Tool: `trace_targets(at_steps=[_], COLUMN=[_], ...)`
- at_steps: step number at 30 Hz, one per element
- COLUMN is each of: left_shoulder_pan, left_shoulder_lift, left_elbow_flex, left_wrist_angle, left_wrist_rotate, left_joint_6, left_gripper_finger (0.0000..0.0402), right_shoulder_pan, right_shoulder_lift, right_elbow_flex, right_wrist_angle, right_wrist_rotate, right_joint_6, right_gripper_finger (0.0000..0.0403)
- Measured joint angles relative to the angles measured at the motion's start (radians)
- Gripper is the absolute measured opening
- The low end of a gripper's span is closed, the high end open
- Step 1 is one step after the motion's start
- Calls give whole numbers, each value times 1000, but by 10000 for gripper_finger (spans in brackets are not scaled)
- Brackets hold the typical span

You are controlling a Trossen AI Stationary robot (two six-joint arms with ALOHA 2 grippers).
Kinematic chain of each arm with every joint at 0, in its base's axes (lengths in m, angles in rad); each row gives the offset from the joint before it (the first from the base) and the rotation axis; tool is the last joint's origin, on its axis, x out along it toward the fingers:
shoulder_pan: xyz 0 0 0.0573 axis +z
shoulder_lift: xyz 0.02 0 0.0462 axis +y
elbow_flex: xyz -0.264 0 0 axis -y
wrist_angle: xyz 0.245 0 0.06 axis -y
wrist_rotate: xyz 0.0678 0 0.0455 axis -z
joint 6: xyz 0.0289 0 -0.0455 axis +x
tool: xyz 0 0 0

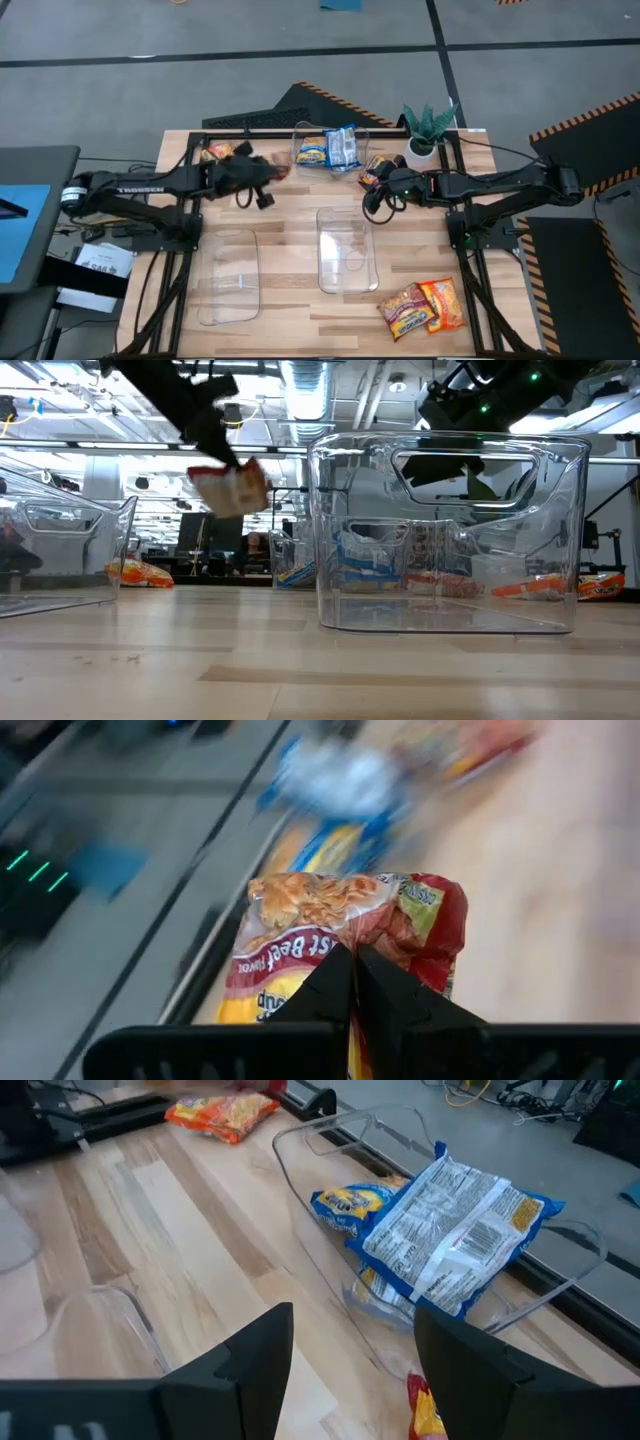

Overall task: Sort Maruchan noodles
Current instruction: Put the top left red noodle pack into the right transparent bin

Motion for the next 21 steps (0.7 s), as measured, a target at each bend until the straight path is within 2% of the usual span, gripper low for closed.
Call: trace_targets(at_steps=[4,9,11,13,18,21], left_shoulder_pan=[-107,-236,-274,-301,-332,-341], left_shoulder_lift=[28,121,167,208,324,403], left_elbow_flex=[0,0,0,0,1,1], left_wrist_angle=[128,296,374,450,697,826], left_wrist_rotate=[84,99,136,204,478,557], left_joint_6=[33,95,127,141,127,123], left_gripper_finger=[0,0,0,0,0,0], right_shoulder_pan=[0,0,0,0,2,2], right_shoulder_lift=[0,0,0,0,0,0], right_elbow_flex=[0,0,0,0,0,0], right_wrist_angle=[30,38,41,48,56,55], right_wrist_rotate=[0,0,2,17,71,74], right_joint_6=[-7,-9,-10,-11,-29,-29], right_gripper_finger=[232,232,232,232,232,232])
